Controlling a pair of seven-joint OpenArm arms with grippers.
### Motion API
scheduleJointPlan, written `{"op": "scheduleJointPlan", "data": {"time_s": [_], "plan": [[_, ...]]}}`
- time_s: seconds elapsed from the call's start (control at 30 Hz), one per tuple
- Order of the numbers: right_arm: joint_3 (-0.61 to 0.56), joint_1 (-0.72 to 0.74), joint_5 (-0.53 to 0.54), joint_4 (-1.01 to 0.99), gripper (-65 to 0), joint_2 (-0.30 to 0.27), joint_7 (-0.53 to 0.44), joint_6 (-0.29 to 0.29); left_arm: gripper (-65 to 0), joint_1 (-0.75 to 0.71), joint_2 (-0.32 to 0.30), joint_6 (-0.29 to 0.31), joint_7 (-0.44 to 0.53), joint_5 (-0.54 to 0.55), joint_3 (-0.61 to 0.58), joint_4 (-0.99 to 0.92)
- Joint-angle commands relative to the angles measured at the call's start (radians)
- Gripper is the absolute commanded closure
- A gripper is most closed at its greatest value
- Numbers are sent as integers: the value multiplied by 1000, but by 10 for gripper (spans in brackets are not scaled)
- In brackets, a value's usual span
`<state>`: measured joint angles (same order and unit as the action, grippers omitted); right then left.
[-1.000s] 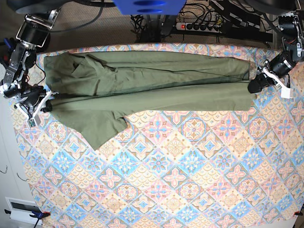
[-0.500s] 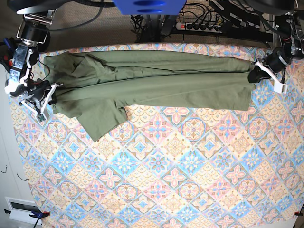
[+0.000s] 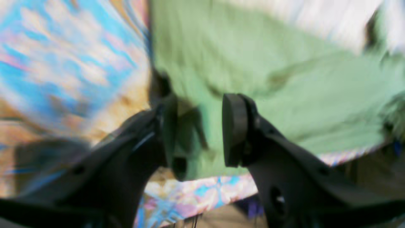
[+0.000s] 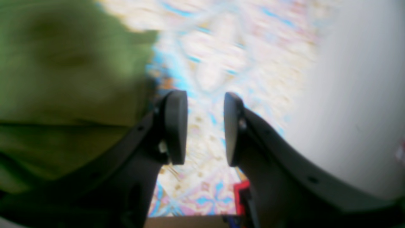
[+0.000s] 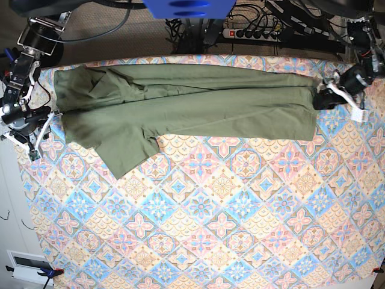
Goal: Layout the t-shirt on the table in an organized manner, then fold the t-shirt properly
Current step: 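Release the folded edge and move the right gripper to the sleeve, then grasp the sleeve with the right gripper and fold it inward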
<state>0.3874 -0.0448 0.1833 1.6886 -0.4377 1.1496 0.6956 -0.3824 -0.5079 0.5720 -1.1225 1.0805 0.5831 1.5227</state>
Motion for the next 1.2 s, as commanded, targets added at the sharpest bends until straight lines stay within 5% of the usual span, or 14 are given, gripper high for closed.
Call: {"op": "scheduleJointPlan", "data": {"time_s": [0.0,0.17,0.57,0.7,1.17], "plan": [[2,15,12,18,-191,3,-12,3,-237,1,-22,1,12,33,25,17],[-6,55,12,17,-192,49,-12,3,-236,1,-22,1,11,116,99,17],[-270,328,11,-189,-246,87,-18,3,-242,46,2,1,11,168,120,17],[-279,375,9,-351,-249,132,-104,3,-242,46,5,1,11,168,120,17],[-402,425,9,-648,-257,132,-331,3,-240,58,5,1,12,162,120,12]]}}
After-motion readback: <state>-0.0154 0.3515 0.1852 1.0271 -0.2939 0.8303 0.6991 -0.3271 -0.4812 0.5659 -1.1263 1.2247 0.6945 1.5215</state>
